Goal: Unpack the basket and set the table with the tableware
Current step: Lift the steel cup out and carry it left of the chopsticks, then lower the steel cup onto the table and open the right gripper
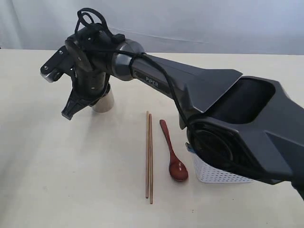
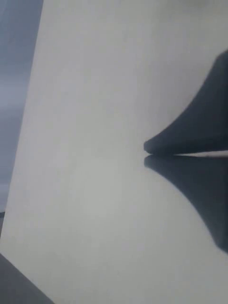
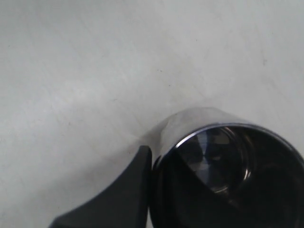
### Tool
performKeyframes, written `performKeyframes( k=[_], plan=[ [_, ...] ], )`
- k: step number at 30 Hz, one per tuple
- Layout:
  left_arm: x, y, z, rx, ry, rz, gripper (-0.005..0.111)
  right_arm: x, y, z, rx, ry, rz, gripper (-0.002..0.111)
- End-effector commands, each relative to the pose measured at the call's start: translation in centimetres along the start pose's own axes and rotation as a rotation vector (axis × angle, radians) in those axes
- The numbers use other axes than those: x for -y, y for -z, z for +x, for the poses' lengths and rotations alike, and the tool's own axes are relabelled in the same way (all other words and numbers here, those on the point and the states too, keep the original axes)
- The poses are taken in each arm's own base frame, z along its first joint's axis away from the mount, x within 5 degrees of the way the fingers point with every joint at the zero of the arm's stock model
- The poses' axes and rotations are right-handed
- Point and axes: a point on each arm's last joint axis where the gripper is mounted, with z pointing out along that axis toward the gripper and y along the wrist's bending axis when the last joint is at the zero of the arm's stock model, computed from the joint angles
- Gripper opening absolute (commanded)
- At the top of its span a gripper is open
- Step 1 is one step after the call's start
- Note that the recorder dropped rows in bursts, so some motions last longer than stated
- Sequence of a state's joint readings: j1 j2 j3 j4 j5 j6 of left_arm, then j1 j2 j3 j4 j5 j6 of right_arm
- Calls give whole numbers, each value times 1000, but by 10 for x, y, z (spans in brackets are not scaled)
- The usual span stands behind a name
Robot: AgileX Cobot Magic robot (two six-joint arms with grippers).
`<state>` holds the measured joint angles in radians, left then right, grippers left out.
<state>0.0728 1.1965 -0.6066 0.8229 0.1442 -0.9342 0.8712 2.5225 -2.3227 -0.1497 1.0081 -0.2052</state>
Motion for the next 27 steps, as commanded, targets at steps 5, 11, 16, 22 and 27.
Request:
performKeyframes(
  k=[5, 11, 16, 22, 27],
  plan=[
    [-1, 2, 0, 8, 27, 5, 0, -1, -10, 1, 2, -3, -6, 0],
    [-1, 2, 0, 8, 27, 5, 0, -1, -8, 1, 1, -3, -6, 0],
    [0, 2, 0, 9, 42, 6, 0, 2, 0, -5, 29, -7, 3, 0],
    [0, 2, 0, 9, 42, 6, 0, 0, 12, -14, 81, -54, -53, 0],
    [0, 2, 0, 9, 42, 6, 0, -4, 9, -7, 6, -48, -85, 0]
  ],
)
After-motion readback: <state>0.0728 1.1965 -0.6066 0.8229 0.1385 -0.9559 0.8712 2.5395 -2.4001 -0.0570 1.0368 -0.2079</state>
